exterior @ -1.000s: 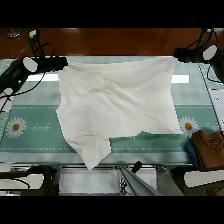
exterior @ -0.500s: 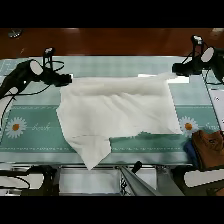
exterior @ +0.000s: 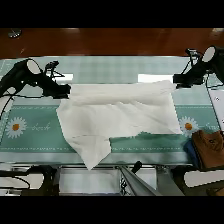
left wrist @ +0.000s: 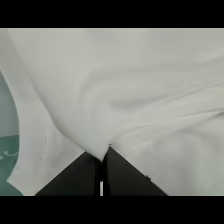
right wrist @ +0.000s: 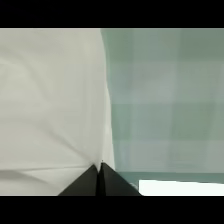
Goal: Fold the shirts.
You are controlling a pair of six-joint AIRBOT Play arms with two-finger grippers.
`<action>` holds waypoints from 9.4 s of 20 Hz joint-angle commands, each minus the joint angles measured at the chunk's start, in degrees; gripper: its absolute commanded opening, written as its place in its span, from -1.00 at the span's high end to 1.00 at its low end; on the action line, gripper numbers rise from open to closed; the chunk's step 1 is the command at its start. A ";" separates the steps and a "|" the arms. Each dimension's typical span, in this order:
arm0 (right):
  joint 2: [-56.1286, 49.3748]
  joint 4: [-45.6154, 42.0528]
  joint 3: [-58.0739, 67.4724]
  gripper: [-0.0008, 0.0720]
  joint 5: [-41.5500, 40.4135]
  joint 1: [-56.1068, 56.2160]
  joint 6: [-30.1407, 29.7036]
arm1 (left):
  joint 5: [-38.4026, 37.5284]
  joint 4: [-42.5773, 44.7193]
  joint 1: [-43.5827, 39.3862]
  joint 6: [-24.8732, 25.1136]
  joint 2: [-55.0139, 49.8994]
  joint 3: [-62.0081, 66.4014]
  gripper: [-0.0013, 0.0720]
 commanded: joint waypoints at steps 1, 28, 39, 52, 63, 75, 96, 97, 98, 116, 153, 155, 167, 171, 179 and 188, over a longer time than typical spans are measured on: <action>0.11 0.57 -0.02 0.73 1.73 -0.07 -0.72 | -3.58 -0.83 -0.02 -2.01 -0.15 -0.02 0.14; 13.42 19.15 -18.99 -0.52 6.75 -16.70 -16.24 | 2.21 -20.61 13.00 3.26 37.62 -53.77 -0.71; 13.42 16.63 -19.02 -0.47 7.65 -16.72 -16.22 | 12.63 -31.69 -4.02 4.55 30.56 -53.77 0.91; 13.42 23.26 -38.18 -0.68 3.39 -28.48 -20.94 | 12.28 -31.69 -3.17 4.72 30.56 -53.75 0.91; 13.44 24.37 -43.91 0.92 0.74 -18.03 -20.63 | 13.31 -31.65 -2.67 4.76 30.58 -53.40 0.91; 13.11 47.04 -21.53 0.92 -14.47 -13.14 -18.75 | 15.15 -31.71 7.96 12.70 24.28 -21.05 0.91; -6.84 23.61 -6.34 0.54 -17.27 -5.88 -8.68 | -4.61 -26.29 9.03 10.95 -11.37 4.72 0.05; -6.80 23.58 -6.34 0.15 -17.05 -5.88 -8.68 | -4.59 -26.29 9.42 10.88 -10.97 4.72 0.03; -6.67 23.21 -6.34 -0.17 -16.61 -5.90 -8.66 | -4.59 -26.29 9.90 10.47 -10.47 4.74 0.00; -15.47 48.22 -6.34 -0.69 -8.90 -11.45 -13.03 | -2.84 -27.63 9.03 10.49 8.72 4.74 -0.25; 43.08 19.56 -14.21 0.92 2.93 9.88 7.63 | 37.55 -32.72 -33.81 4.68 6.12 4.70 0.91; 40.89 19.08 -17.03 0.92 -7.56 16.31 8.26 | 35.34 -26.01 -29.07 4.42 14.67 4.70 0.91; 8.92 37.20 -17.35 0.92 -48.68 42.95 8.28 | 10.10 -17.64 -2.32 0.81 50.82 4.70 0.91; 5.01 42.01 -17.33 0.14 -54.58 46.53 8.28 | 6.23 -15.78 -2.12 -0.68 53.24 4.68 0.91; 15.08 21.64 -17.35 -0.43 -26.25 36.46 6.62 | 5.42 -9.25 -2.10 -0.68 52.72 4.26 0.91; 22.58 18.99 -28.30 -0.70 -3.61 3.96 -0.59 | -2.08 -7.82 -2.10 -0.68 50.77 3.04 0.01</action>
